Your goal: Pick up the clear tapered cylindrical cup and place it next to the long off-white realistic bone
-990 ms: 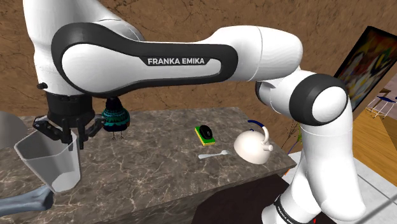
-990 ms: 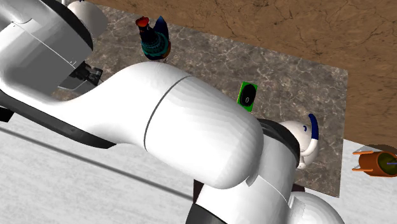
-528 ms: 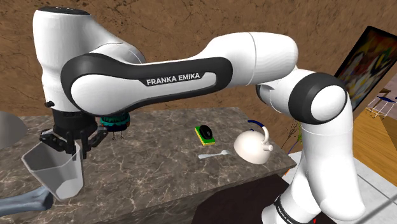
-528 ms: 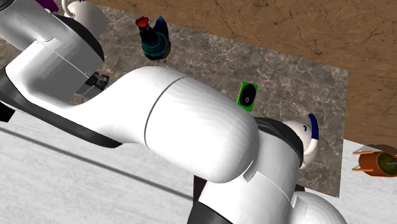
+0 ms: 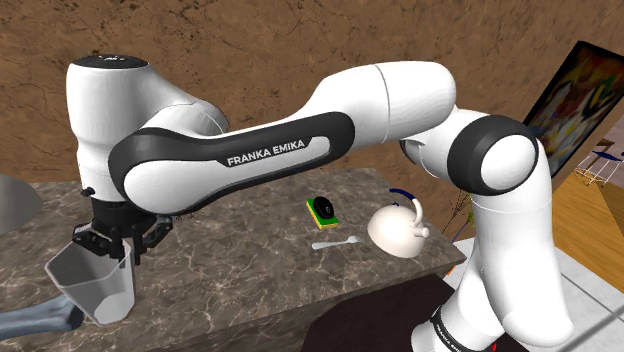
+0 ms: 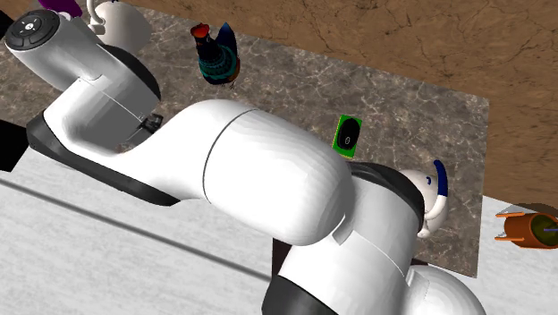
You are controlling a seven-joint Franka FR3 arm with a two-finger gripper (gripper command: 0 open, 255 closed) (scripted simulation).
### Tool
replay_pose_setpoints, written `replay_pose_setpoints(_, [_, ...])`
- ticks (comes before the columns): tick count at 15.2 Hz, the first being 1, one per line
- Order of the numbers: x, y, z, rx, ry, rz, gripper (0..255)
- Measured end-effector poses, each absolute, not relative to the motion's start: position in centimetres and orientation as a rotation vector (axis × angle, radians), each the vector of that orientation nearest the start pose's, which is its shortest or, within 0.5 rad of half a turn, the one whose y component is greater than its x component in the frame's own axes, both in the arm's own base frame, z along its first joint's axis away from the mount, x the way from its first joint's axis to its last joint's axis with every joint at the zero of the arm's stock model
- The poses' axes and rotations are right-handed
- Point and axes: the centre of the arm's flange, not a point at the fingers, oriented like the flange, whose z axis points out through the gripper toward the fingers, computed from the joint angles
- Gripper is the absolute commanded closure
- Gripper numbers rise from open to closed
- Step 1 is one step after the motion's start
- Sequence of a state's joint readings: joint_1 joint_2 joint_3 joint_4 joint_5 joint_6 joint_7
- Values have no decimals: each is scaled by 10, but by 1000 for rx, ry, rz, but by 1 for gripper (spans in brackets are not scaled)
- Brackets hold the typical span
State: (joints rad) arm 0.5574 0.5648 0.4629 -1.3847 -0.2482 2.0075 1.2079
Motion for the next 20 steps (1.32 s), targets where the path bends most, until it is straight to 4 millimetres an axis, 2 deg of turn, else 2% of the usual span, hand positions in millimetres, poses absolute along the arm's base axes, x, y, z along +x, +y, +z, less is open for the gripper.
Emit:
replay_pose_setpoints(3, [443, 566, 404, -3022, 261, -69, 255])
replay_pose_setpoints(8, [442, 566, 402, -3021, 261, -69, 255])
replay_pose_setpoints(9, [442, 566, 402, -3021, 261, -69, 0])
replay_pose_setpoints(15, [443, 566, 402, -3021, 261, -70, 0])
replay_pose_setpoints(16, [442, 564, 407, -3021, 261, -70, 0])
replay_pose_setpoints(19, [440, 563, 440, -3020, 261, -71, 0])
replay_pose_setpoints(20, [440, 562, 445, -3020, 261, -71, 0])
